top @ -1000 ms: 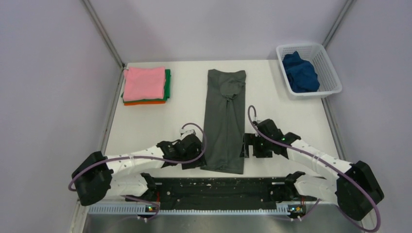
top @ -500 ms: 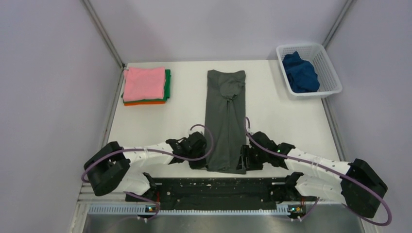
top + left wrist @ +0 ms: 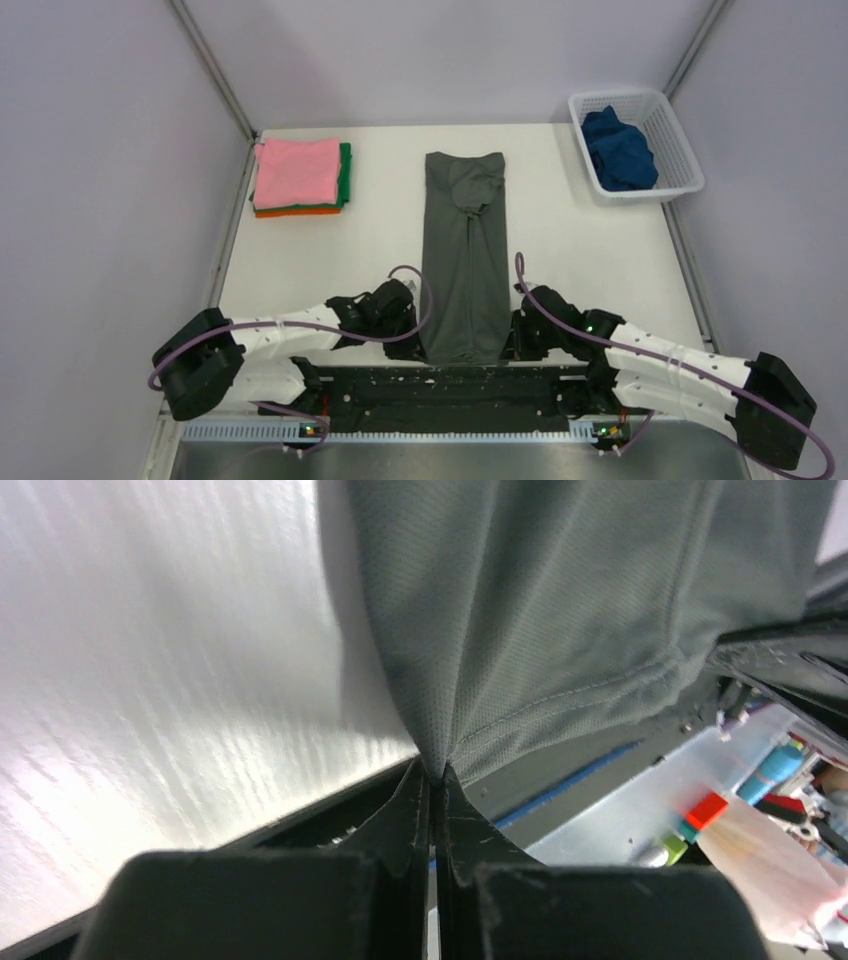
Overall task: Fold and stack the t-shirts
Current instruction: Grab the bottom of the folded rectangular tshirt with both arms, then fold the folded rectangular tshirt in 1/3 of the way
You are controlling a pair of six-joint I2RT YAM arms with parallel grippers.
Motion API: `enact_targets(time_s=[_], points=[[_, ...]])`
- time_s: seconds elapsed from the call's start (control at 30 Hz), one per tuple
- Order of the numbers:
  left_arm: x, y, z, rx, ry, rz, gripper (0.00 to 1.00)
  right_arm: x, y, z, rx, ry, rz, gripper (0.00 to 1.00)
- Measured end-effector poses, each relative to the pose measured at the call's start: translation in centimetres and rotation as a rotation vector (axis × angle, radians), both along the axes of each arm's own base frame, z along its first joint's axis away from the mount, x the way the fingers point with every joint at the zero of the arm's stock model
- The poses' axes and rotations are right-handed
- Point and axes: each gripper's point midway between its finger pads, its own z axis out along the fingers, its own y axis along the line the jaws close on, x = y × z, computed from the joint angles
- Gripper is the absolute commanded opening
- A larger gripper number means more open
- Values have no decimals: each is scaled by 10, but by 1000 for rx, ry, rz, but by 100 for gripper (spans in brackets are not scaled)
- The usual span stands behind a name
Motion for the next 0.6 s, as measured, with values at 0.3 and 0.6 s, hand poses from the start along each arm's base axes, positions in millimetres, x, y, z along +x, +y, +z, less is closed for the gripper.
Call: enact_targets(time_s=[0.3,0.6], points=[[7,-23,29,-91,-46,-76,0,12,-3,19,-17,-63,-25,0],[102,-50,73,-150,-185,-4,0,98,12,79,-15,-298,-155,0]])
